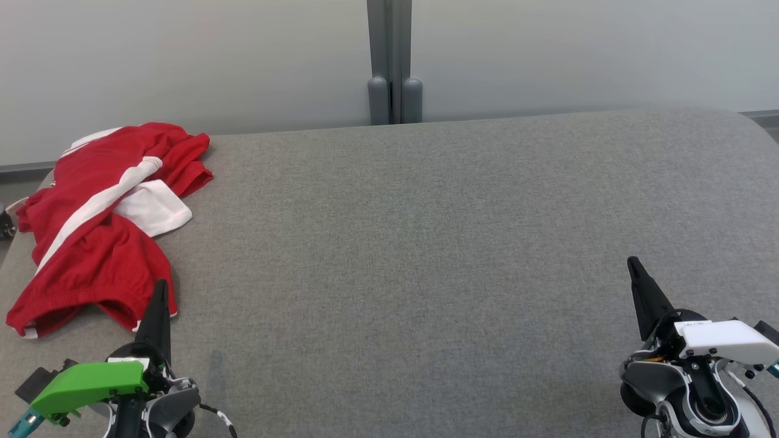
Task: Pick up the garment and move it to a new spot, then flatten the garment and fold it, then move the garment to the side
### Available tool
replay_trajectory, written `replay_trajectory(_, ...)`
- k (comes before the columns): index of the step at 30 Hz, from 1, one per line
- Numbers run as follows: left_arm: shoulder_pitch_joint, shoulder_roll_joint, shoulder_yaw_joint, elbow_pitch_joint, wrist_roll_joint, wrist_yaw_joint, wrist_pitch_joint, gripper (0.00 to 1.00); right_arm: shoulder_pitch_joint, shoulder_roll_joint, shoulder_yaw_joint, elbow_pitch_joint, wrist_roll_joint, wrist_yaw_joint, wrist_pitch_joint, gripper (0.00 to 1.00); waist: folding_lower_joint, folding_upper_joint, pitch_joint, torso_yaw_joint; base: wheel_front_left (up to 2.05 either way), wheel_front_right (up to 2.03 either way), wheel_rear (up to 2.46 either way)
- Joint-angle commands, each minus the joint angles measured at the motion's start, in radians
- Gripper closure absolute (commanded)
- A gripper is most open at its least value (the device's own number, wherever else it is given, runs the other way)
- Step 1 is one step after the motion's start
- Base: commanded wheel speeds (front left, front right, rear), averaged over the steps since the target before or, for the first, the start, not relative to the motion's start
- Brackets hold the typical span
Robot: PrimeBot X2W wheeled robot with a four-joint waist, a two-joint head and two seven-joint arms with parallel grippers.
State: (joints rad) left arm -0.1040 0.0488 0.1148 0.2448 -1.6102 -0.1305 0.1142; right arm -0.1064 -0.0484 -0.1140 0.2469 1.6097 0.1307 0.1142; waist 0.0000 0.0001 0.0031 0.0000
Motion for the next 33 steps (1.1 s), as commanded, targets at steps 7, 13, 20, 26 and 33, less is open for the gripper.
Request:
replay_trajectory(7,-0.011,0.003,0.002,-0.001,-0.005,-0.003,0.002,1.00,-0.006,-0.004,-0.001,-0.005,0.007,0.000,0.002,1.00,0.0000,-0.0001,0.000,0.000,0.00,0.00,0.00)
replay_trajectory(13,0.025,-0.006,-0.009,0.030,0.001,0.000,-0.006,0.00,0.025,0.008,0.007,0.030,-0.002,0.000,-0.005,0.00,0.0000,-0.0001,0.000,0.000,0.00,0.00,0.00)
replay_trajectory(20,0.039,-0.006,-0.046,0.022,0.014,0.000,-0.041,0.00,0.039,0.007,0.033,0.025,-0.021,0.000,-0.040,0.00,0.0000,-0.0001,-0.007,0.000,0.00,0.00,0.00)
replay_trajectory(26,0.045,-0.005,-0.066,0.016,0.055,0.001,-0.069,0.00,0.047,0.006,0.040,0.021,-0.065,0.000,-0.069,0.00,0.0000,-0.0001,-0.012,0.001,0.00,0.00,0.00)
replay_trajectory(33,0.046,-0.004,-0.086,-0.009,0.151,0.026,-0.100,0.00,0.055,0.005,0.038,-0.001,-0.165,0.000,-0.100,0.00,0.0000,-0.0001,-0.017,0.002,0.00,0.00,0.00)
